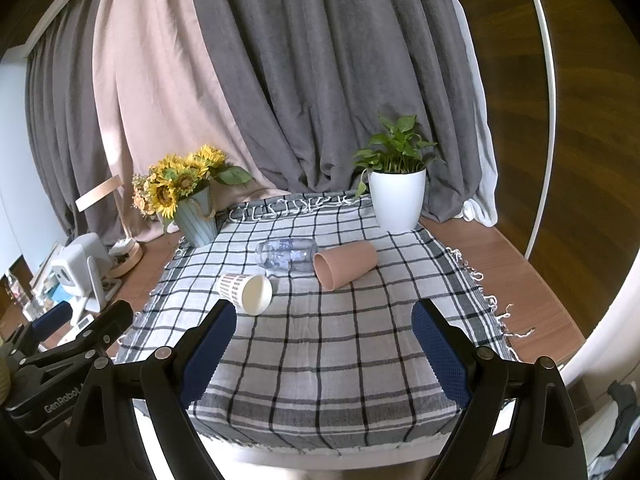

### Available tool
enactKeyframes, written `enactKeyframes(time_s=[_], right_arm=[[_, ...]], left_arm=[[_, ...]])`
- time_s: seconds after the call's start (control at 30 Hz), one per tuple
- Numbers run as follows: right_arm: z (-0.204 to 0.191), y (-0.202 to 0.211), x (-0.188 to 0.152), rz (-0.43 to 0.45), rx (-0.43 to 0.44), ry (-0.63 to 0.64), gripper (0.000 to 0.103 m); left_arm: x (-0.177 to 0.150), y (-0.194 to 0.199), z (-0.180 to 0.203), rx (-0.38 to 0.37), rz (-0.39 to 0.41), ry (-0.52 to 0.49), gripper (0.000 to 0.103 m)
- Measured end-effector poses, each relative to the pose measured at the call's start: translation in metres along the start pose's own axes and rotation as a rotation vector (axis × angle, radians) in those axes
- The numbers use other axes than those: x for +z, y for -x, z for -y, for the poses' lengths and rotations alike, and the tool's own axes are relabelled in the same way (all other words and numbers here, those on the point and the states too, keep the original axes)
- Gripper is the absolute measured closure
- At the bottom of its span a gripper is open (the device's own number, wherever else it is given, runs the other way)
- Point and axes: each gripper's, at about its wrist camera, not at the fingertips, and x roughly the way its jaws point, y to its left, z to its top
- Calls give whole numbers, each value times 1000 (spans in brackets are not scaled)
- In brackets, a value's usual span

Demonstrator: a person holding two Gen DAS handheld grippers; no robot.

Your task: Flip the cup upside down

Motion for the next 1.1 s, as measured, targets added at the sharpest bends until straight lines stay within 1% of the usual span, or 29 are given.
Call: enactKeyframes(time_s=[0.1, 0.57, 1.1], right_arm=[[0, 0, 0, 0, 2, -1, 13], [0, 0, -2, 0, -2, 0, 13], [1, -4, -3, -5, -3, -2, 13]], left_arm=[[-1, -1, -4, -15, -8, 11, 0], [-4, 0, -10, -20, -11, 14, 0], [-6, -1, -7, -23, -15, 10, 0]])
